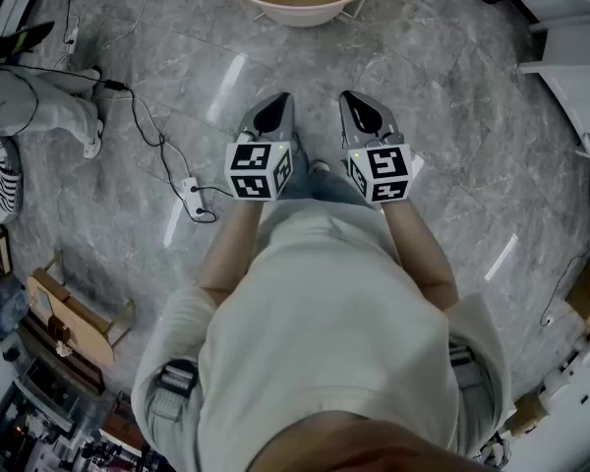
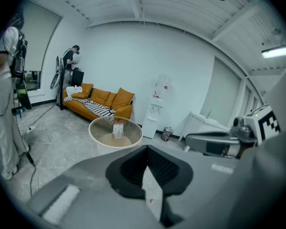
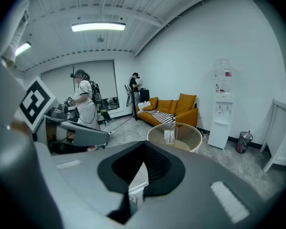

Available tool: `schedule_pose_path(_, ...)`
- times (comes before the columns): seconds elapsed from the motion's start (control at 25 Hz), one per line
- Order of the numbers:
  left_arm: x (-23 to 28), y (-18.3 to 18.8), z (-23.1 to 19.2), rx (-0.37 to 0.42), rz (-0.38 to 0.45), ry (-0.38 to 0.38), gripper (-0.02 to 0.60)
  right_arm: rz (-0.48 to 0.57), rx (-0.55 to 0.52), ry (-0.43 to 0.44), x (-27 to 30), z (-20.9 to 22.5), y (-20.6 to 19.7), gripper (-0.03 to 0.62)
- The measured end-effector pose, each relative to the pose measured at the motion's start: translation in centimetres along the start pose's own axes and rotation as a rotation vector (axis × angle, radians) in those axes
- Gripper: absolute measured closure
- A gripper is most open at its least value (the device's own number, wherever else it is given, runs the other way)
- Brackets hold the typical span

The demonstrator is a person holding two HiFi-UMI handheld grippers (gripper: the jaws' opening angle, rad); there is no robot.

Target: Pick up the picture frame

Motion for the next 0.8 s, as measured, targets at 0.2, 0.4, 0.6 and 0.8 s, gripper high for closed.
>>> schedule_pose_path(0.2,-5.3,-2.1,2.1,0.048,-0.004,0.035,0.58,0.008,0.01,-0.006,-4.8,-1.7,-0.7,0.597)
schedule_pose_path(0.4,-6.7,-3.0,4.1,0.081,-0.002,0.021,0.58,0.038,-0.018,-0.02,-7.3,-3.1,-1.3,0.597)
schedule_pose_path(0.6,-6.8,-3.1,5.4,0.086,0.034,0.003,0.58,0.051,-0.051,-0.027,-8.2,-3.7,-1.6,0.597)
schedule_pose_path(0.8,-7.1,-3.3,5.9,0.046,0.047,-0.011,0.58,0.058,-0.077,-0.036,-8.8,-3.4,-1.6,0.597)
Point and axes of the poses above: the fingertips, and each gripper's own axes: x forward along the fingers, z to its right, y out of its top, the point moved 2 cm from there along -x, backward along the fingers, and after that the axes turned 15 degrees about -z, right-handed, at the moved point
